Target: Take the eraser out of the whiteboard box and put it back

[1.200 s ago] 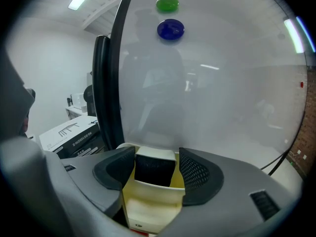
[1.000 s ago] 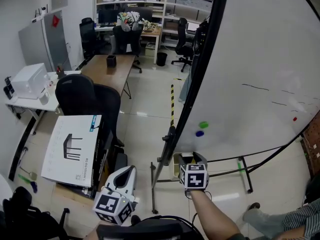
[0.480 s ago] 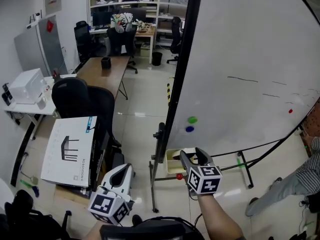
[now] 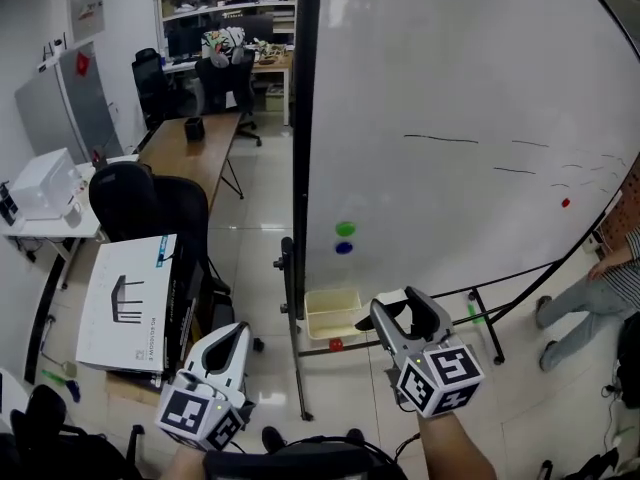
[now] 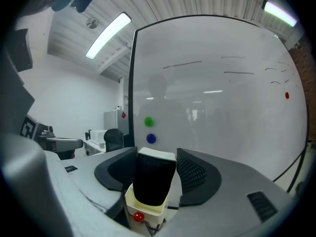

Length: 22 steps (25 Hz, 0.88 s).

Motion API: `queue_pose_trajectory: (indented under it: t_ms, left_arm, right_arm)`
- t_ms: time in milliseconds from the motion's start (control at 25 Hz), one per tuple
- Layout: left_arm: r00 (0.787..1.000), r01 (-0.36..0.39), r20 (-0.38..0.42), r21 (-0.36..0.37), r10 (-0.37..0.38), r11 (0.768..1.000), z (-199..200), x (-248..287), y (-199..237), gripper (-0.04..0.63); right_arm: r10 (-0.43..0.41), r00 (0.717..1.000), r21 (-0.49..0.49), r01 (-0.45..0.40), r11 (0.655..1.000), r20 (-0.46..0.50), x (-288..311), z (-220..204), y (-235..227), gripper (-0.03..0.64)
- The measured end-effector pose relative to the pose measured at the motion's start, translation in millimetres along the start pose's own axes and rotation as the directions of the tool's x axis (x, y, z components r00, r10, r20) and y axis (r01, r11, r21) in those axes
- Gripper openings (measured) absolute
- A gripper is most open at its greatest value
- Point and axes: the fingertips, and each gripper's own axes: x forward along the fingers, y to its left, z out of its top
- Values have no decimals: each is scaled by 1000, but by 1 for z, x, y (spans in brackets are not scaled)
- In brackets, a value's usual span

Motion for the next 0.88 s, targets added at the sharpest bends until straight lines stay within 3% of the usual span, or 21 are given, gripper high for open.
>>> queue_pose_trajectory:
  t_ms: [280, 880]
  left_arm:
    - [1000, 12, 9, 99, -13, 995, 17, 2, -30, 17]
    - [999, 32, -1, 79, -32, 996, 17, 4, -54, 17]
  right_arm:
    - [3, 997, -13, -3, 1000, 73, -47, 31, -16, 278]
    - [12, 997, -14, -11, 1000, 79, -77, 39, -28, 278]
